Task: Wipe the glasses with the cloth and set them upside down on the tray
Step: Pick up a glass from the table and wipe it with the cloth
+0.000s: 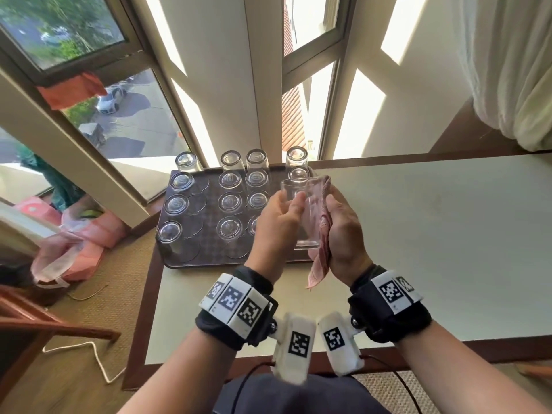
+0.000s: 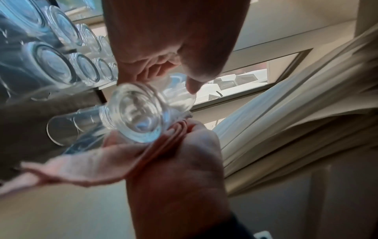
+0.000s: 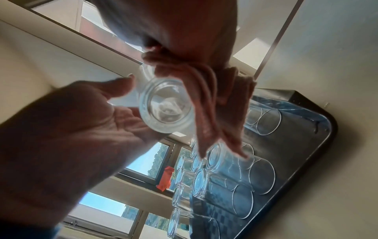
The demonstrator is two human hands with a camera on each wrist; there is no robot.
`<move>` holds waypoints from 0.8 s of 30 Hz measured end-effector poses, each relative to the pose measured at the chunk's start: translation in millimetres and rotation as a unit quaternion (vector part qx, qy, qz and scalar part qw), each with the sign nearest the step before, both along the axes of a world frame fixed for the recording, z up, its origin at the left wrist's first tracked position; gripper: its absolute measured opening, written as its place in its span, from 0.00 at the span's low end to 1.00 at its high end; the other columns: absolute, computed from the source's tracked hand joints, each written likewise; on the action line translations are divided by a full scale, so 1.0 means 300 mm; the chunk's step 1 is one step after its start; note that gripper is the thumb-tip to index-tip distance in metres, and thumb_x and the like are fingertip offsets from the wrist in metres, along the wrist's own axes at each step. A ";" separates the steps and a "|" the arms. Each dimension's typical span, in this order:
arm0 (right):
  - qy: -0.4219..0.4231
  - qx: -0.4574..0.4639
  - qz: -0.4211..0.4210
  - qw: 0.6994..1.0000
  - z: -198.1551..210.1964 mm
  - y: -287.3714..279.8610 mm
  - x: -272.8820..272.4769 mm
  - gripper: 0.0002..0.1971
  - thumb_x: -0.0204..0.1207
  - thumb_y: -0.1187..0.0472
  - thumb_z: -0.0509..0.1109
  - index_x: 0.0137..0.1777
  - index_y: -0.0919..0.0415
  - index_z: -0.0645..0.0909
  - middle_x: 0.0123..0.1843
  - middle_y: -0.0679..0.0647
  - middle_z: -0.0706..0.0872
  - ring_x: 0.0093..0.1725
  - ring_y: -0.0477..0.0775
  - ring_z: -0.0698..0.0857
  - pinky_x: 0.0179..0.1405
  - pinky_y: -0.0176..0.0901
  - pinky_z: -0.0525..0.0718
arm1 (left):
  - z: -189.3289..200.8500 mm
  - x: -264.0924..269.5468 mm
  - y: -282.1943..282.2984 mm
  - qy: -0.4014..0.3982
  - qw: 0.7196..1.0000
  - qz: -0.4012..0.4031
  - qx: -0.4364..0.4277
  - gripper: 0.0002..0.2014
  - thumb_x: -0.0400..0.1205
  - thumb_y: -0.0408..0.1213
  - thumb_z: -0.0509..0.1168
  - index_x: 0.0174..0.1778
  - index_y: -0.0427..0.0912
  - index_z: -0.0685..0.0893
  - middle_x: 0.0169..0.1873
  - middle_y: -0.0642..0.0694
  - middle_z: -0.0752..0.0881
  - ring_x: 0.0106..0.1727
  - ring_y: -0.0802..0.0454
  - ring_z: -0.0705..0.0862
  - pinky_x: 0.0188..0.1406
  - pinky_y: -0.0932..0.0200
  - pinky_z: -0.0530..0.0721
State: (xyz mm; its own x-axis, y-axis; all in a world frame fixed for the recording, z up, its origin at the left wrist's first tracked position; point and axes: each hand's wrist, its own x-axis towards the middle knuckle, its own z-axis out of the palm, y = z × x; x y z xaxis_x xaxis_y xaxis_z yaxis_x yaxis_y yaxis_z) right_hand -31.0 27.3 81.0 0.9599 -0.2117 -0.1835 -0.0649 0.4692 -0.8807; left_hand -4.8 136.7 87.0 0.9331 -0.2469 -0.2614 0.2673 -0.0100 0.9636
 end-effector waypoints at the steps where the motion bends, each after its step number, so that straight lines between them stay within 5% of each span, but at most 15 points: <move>1: -0.001 0.006 0.008 1.000 0.003 -0.001 -0.003 0.20 0.91 0.64 0.46 0.73 0.68 0.75 0.65 0.69 0.85 0.65 0.63 0.87 0.61 0.53 0.88 | -0.006 -0.005 -0.010 0.013 1.000 -0.008 -0.010 0.24 0.85 0.47 0.68 0.71 0.39 0.72 0.61 0.40 0.88 0.56 0.51 0.90 0.45 0.62 0.87; 3: 0.013 0.034 0.020 0.999 0.002 -0.013 -0.004 0.21 0.90 0.62 0.46 0.72 0.69 0.76 0.64 0.70 0.85 0.64 0.64 0.86 0.59 0.56 0.87 | -0.013 -0.014 -0.020 0.029 0.999 -0.009 -0.015 0.31 0.79 0.49 0.75 0.72 0.44 0.68 0.64 0.47 0.87 0.62 0.56 0.87 0.48 0.66 0.83; 6: 0.073 0.109 0.045 0.990 -0.015 -0.040 -0.002 0.24 0.88 0.54 0.51 0.72 0.69 0.77 0.68 0.71 0.83 0.68 0.71 0.83 0.69 0.65 0.81 | -0.012 -0.009 -0.026 0.036 0.997 -0.018 -0.071 0.25 0.80 0.47 0.73 0.68 0.36 0.79 0.58 0.43 0.89 0.55 0.54 0.90 0.50 0.60 0.86; 9: 0.124 0.158 0.092 0.975 -0.017 -0.054 -0.010 0.26 0.87 0.48 0.53 0.64 0.66 0.86 0.69 0.70 0.80 0.65 0.70 0.78 0.71 0.63 0.73 | -0.013 -0.005 -0.032 0.096 0.976 0.007 -0.193 0.38 0.72 0.62 0.75 0.70 0.37 0.80 0.57 0.39 0.91 0.55 0.44 0.91 0.54 0.48 0.89; 11: 0.130 0.218 0.104 0.962 -0.008 -0.061 -0.013 0.28 0.88 0.51 0.50 0.58 0.68 0.89 0.68 0.69 0.84 0.64 0.67 0.84 0.73 0.59 0.76 | -0.022 0.011 -0.031 0.097 0.967 0.021 -0.236 0.46 0.62 0.68 0.78 0.69 0.41 0.78 0.54 0.43 0.92 0.56 0.44 0.91 0.56 0.46 0.90; 15: 0.119 0.265 0.098 0.952 0.000 -0.095 -0.005 0.27 0.89 0.51 0.48 0.73 0.70 0.78 0.71 0.69 0.82 0.69 0.65 0.84 0.75 0.60 0.77 | -0.035 0.031 -0.028 -0.007 0.976 -0.007 -0.219 0.52 0.62 0.62 0.82 0.78 0.47 0.67 0.62 0.46 0.88 0.66 0.44 0.87 0.66 0.47 0.85; 19: 0.164 0.214 0.083 0.960 0.027 -0.105 0.004 0.27 0.89 0.50 0.51 0.74 0.69 0.77 0.65 0.68 0.84 0.61 0.65 0.85 0.66 0.59 0.82 | -0.069 0.030 -0.033 -0.096 0.984 -0.042 -0.146 0.45 0.66 0.53 0.83 0.76 0.47 0.70 0.62 0.46 0.85 0.67 0.48 0.85 0.65 0.48 0.85; 22: 0.199 0.125 0.027 0.972 0.018 -0.098 0.006 0.21 0.88 0.56 0.53 0.62 0.72 0.81 0.46 0.69 0.88 0.41 0.64 0.89 0.41 0.53 0.89 | -0.086 0.025 -0.040 -0.146 0.982 -0.070 -0.094 0.46 0.66 0.54 0.83 0.77 0.41 0.70 0.64 0.38 0.84 0.68 0.44 0.84 0.70 0.38 0.83; 24: 0.210 0.057 -0.002 0.976 0.002 -0.102 0.009 0.20 0.85 0.57 0.58 0.59 0.75 0.83 0.50 0.74 0.88 0.46 0.72 0.90 0.48 0.60 0.90 | -0.087 0.026 -0.045 -0.172 0.979 -0.088 -0.062 0.44 0.67 0.56 0.82 0.76 0.46 0.72 0.64 0.44 0.85 0.68 0.46 0.85 0.68 0.41 0.84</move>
